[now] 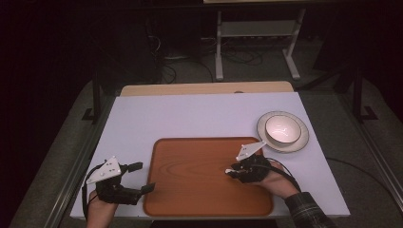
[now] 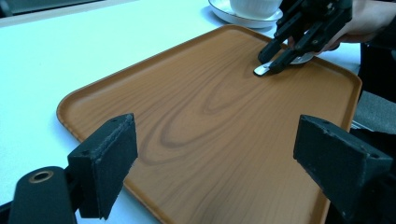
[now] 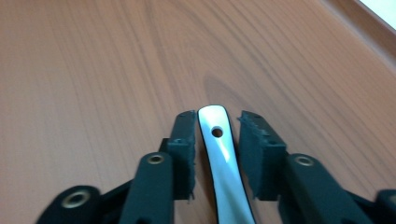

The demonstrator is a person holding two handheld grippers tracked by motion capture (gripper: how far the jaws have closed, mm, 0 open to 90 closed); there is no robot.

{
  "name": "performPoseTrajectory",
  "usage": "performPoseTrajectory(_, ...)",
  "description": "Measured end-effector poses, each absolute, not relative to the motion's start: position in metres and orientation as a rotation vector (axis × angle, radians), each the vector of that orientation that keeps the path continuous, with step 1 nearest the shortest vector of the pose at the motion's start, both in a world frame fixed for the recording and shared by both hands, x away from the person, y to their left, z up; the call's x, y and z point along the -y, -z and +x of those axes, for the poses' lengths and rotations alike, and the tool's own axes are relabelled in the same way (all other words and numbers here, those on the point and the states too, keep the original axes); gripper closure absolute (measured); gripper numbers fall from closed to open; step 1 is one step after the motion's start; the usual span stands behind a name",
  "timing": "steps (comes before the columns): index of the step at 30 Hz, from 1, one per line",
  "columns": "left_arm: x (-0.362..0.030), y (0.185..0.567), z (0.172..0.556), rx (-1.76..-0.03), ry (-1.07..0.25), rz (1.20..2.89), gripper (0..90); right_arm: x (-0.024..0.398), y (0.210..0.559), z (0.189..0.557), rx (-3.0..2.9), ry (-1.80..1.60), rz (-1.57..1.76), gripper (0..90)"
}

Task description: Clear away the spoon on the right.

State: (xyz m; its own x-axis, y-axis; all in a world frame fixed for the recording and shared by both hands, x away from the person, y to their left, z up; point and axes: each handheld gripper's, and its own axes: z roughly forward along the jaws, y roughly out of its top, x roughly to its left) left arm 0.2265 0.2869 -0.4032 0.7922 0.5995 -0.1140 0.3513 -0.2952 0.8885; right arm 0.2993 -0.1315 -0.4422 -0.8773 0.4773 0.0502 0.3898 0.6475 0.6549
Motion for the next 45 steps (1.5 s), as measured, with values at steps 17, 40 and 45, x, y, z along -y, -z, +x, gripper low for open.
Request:
performPoseTrajectory(17, -0.285, 0.403, 0.229, -0.720, -0.292, 1.917, 13.2, 0.134, 0.440, 0.294, -2.645, -1.196, 0.754, 13.7)
performPoseTrajectory(40, -0.281, 0.403, 0.230, -0.698, -0.280, 1.926, 13.3, 0.179, 0.409, 0.280, -2.302, -1.445, 0.856, 12.8)
performPoseTrajectory(45, -0.284, 0.403, 0.227, -0.707, -0.282, 1.915, 13.3, 0.184, 0.406, 0.274, -2.277, -1.454, 0.859, 12.7)
